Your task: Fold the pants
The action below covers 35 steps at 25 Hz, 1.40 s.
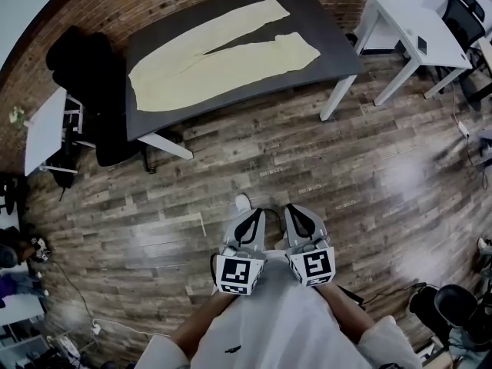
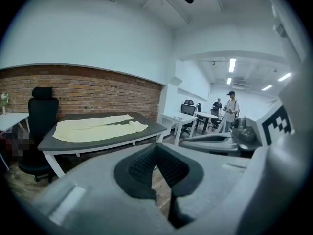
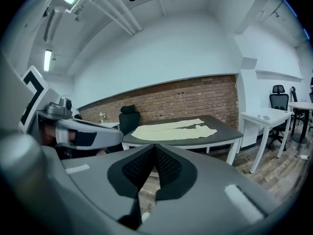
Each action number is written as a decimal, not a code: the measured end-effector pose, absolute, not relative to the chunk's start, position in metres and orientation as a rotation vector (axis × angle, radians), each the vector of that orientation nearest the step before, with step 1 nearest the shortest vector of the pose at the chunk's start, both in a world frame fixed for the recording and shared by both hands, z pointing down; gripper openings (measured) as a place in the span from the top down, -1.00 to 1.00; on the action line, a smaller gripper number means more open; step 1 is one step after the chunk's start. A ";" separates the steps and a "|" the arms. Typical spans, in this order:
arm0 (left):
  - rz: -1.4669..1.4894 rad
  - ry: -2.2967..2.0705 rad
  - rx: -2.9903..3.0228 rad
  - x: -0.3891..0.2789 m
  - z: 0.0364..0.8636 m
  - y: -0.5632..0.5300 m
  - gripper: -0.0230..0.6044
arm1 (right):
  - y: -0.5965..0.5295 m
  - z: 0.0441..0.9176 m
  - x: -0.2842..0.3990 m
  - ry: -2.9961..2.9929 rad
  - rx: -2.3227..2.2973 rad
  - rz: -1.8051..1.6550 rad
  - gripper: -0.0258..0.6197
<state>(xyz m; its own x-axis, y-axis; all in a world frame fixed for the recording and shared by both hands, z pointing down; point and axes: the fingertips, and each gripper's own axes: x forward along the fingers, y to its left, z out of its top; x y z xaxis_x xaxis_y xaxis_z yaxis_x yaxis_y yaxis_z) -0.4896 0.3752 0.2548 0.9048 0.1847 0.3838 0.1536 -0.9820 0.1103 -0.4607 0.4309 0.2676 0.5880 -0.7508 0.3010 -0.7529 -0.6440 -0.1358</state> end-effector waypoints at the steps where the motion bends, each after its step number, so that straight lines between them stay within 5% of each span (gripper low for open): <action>1: 0.610 0.259 2.984 -0.480 0.255 0.363 0.92 | 0.420 0.268 -0.453 -1.327 2.786 0.536 0.90; 17: 0.471 0.200 2.917 -0.350 0.235 0.143 0.92 | 0.232 0.257 -0.317 -1.252 2.822 0.621 0.90; 35: 0.589 0.102 2.889 -0.204 0.266 0.082 0.92 | 0.174 0.268 -0.146 -1.348 2.800 0.687 0.90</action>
